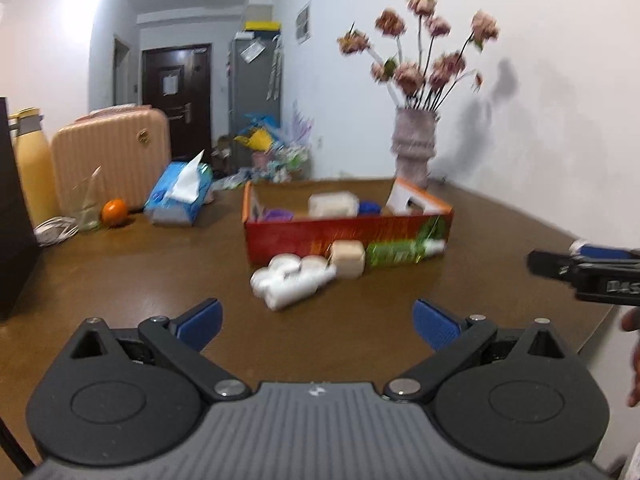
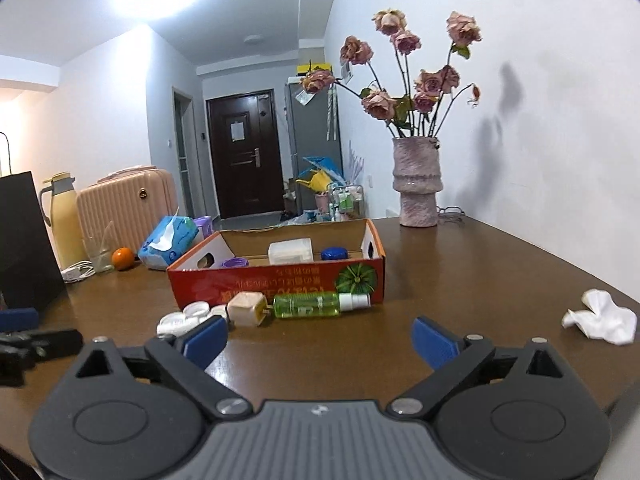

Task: Organize rigid objects
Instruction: 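Withdraw both tools from the box back over the table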

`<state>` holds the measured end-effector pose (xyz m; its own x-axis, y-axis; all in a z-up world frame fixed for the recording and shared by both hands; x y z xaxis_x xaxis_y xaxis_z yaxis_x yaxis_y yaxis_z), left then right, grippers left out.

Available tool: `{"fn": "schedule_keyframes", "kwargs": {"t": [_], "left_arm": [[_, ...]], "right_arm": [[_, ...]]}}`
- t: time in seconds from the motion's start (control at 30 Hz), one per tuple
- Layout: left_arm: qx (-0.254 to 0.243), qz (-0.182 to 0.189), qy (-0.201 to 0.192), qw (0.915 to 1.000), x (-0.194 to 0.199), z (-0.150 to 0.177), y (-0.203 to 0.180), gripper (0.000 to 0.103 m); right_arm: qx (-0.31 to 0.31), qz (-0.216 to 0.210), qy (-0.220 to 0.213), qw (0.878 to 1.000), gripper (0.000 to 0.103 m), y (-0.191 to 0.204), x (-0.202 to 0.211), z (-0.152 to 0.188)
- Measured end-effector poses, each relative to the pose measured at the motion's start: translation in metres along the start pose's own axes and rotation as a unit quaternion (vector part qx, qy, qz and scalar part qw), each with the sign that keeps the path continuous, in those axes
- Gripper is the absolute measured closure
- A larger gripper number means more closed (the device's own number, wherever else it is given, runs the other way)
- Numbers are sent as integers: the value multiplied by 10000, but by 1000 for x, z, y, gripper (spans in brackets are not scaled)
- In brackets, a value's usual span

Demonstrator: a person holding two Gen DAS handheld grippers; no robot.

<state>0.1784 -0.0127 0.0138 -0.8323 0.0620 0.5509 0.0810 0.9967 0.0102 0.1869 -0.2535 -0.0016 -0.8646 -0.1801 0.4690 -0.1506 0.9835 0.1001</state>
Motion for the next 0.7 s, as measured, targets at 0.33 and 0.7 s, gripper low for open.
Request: {"fn": "schedule_keyframes", "kwargs": {"t": [0.33,0.7], "left_arm": [[-2,36,221,9997,-10,27,-9,0],[1,41,519,9986,-63,22,-2,0]], "right_arm": [[193,162,189,9995,0,-10,12,32],[261,-23,588,9979,2,-6,-48,28]]}}
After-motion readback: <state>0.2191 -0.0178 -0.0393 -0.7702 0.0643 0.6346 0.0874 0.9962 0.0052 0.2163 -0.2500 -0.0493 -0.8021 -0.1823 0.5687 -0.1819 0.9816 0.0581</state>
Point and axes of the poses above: each gripper's, at about its wrist camera, not at the fingertips, and x roughly against the way its jaws point, y to its left, z to its underside, the point moved 4 cm from there along -x, roughly the way its jaws point, and after that the axes turned 8 degrees about y, right-handed, at the moved point
